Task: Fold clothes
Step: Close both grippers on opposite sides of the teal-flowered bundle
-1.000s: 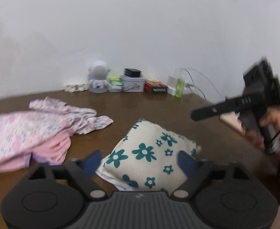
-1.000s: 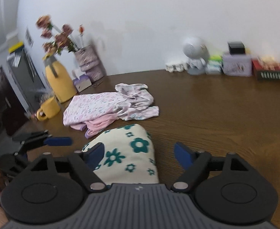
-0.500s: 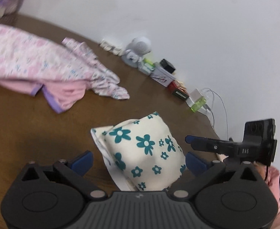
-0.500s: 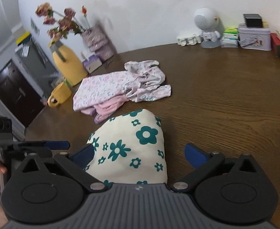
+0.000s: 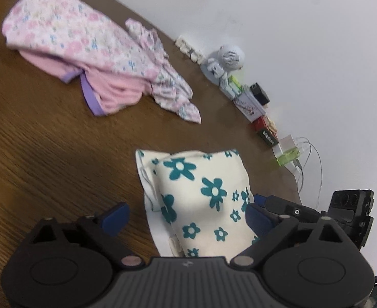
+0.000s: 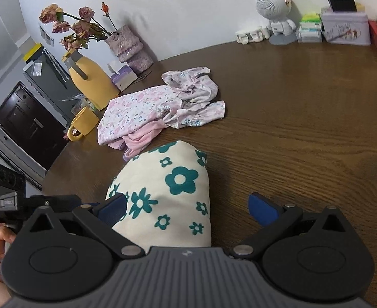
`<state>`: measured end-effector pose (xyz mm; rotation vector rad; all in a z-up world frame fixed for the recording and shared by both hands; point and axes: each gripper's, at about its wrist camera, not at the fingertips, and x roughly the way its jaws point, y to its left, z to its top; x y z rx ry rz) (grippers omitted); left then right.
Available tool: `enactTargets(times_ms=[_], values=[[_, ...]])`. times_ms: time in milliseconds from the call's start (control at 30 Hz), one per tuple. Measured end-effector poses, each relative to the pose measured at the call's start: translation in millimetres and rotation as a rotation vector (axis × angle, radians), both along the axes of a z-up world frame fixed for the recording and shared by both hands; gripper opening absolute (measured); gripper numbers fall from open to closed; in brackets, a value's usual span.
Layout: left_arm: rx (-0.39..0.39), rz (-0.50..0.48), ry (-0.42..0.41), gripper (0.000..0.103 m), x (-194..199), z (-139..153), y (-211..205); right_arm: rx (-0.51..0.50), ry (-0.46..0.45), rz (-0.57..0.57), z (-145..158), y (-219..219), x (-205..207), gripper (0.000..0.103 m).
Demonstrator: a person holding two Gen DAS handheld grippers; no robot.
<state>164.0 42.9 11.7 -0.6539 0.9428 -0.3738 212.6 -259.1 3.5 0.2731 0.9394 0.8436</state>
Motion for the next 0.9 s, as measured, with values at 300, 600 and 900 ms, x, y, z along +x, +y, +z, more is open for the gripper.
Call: enactTargets(times_ms=[300,600,900], values=[[-0.077,0.006,0.120,0.084,7.2,-14.7,-6.5,0.033,0.017,0.015,-8.3,-1.9,5.2,0.103],[-0.151,0.013,0.108,0.080,12.5,-23.1,-12.5,0.038,0.050,0.042,-18.5,5.1,12.1,0.103],[-0.183,0.014,0.097,0.079,13.4,-27.7,-12.4,0.062,0.061,0.060,-22.4,11.1,12.6,0.102]])
